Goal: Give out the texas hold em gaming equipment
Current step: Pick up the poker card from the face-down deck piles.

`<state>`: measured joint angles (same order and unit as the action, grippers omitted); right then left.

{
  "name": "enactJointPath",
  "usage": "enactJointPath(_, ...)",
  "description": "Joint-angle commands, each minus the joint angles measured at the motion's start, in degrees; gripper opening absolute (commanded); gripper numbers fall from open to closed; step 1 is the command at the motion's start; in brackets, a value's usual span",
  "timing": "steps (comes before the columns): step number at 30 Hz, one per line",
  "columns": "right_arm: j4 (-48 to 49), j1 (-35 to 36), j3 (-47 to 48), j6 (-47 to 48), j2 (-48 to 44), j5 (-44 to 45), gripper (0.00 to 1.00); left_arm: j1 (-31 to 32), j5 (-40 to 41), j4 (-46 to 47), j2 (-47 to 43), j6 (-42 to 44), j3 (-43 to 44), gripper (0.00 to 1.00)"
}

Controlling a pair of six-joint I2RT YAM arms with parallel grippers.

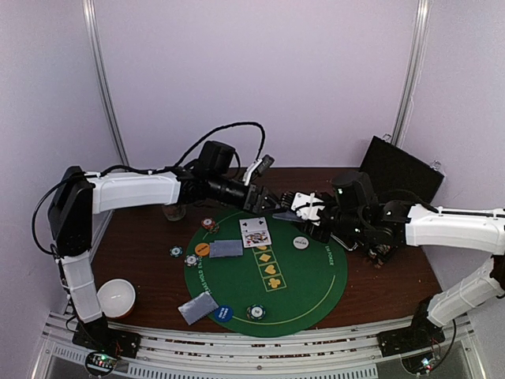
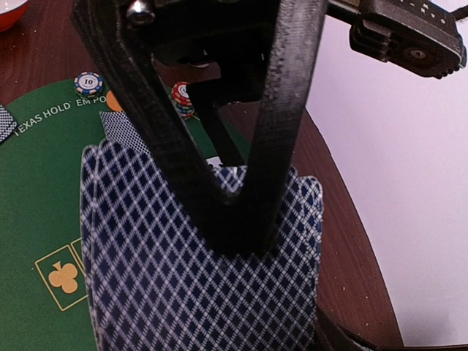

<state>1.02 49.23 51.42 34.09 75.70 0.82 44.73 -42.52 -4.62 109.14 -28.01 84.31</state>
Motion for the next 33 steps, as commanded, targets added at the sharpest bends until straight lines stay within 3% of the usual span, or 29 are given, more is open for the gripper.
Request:
enactJointPath(1, 2.2, 0.6, 1.5, -0.8, 0.2, 0.7, 0.47, 0.3, -0.2, -0.6, 0.7, 1.8, 2.3, 0.71)
enactJointPath(12, 2.5, 0.6, 0.4, -0.4, -1.2, 3.1, 0.47, -0.2, 7.9, -9.8, -1.4, 10.0, 4.8, 0.46)
enactJointPath(16, 2.5, 0.6, 0.0, -0.5, -1.2, 3.2, 0.47, -0.2, 7.2, -10.5, -2.0, 11.3, 4.9, 0.48)
enactJointPath(22, 2.5, 0.6, 0.1, -0.4, -1.1, 3.7, 0.47, -0.2, 6.0, -11.2, -2.5, 12.1, 5.5, 0.67)
enactJointPath(27, 2.2, 0.7, 0.2, -0.2, -1.0, 4.1, 0.47, -0.2, 4.6, -11.2, -3.1, 13.2, 6.1, 0.68)
enactJointPath(30, 2.1, 0.7, 0.3, -0.2, -1.1, 4.2, 0.47, -0.4, 4.5, -11.2, -3.5, 13.5, 5.8, 0.58)
enactJointPath(33, 2.0, 0.6, 0.2, -0.1, -1.1, 4.6, 0.47, -0.5, 2.2, -11.2, -3.6, 13.7, 5.9, 0.32)
